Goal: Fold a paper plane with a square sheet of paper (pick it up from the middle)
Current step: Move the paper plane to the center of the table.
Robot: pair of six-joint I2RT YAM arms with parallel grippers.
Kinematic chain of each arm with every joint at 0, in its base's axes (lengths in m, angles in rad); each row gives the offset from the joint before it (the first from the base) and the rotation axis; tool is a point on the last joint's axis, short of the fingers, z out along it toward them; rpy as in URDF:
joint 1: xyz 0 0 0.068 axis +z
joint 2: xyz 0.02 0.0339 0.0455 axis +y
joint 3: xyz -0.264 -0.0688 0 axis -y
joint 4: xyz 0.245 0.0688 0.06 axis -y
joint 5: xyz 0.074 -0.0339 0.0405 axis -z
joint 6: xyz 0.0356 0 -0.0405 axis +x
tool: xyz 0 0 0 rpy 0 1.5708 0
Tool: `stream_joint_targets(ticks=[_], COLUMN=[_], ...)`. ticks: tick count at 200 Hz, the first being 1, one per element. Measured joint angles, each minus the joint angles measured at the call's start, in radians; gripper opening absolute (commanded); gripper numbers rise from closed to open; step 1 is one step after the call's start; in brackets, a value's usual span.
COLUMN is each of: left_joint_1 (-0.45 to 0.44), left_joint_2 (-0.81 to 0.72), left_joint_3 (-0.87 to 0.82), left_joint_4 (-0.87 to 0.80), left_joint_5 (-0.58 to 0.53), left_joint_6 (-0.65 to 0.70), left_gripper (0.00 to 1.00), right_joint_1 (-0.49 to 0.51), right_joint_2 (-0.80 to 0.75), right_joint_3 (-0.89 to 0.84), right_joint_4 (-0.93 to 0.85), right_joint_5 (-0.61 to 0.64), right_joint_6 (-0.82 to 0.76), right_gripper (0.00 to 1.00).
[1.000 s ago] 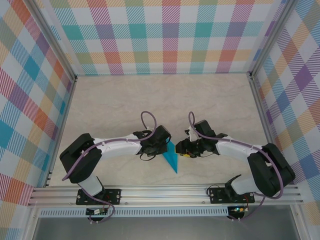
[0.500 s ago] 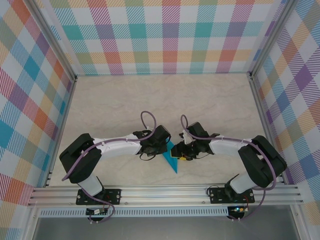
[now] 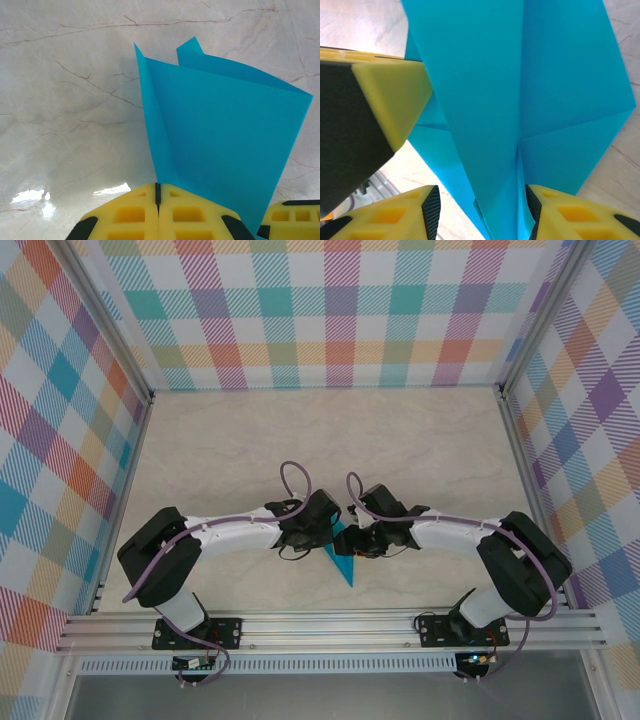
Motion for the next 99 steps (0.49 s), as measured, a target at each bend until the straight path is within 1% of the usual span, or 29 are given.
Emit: stream_joint_targets(ticks=[36, 66, 99], left_joint_1=[0.000, 0.001, 0.001], left_joint_2=[-0.001, -0.001, -0.002], left_joint_3=[0.000, 0.000, 0.000], left_joint_4=[0.000, 0.000, 0.000], left_joint_5=[0.001, 0.004, 0.004], left_joint_6=[0.000, 0.000, 0.000], left_gripper=[0.02, 0.02, 0.02], right_joint_1=[0.024, 0.032, 0.042], right_joint_2=[0.006, 0.032, 0.058], right_joint_3=[0.000, 0.003, 0.015], right_joint_4=[-0.006, -0.008, -0.013], right_joint_5=[0.040, 0.055, 0.067], right_joint_6=[-0.011, -0.018, -0.019], right_gripper=[0.43, 0.41, 0.37])
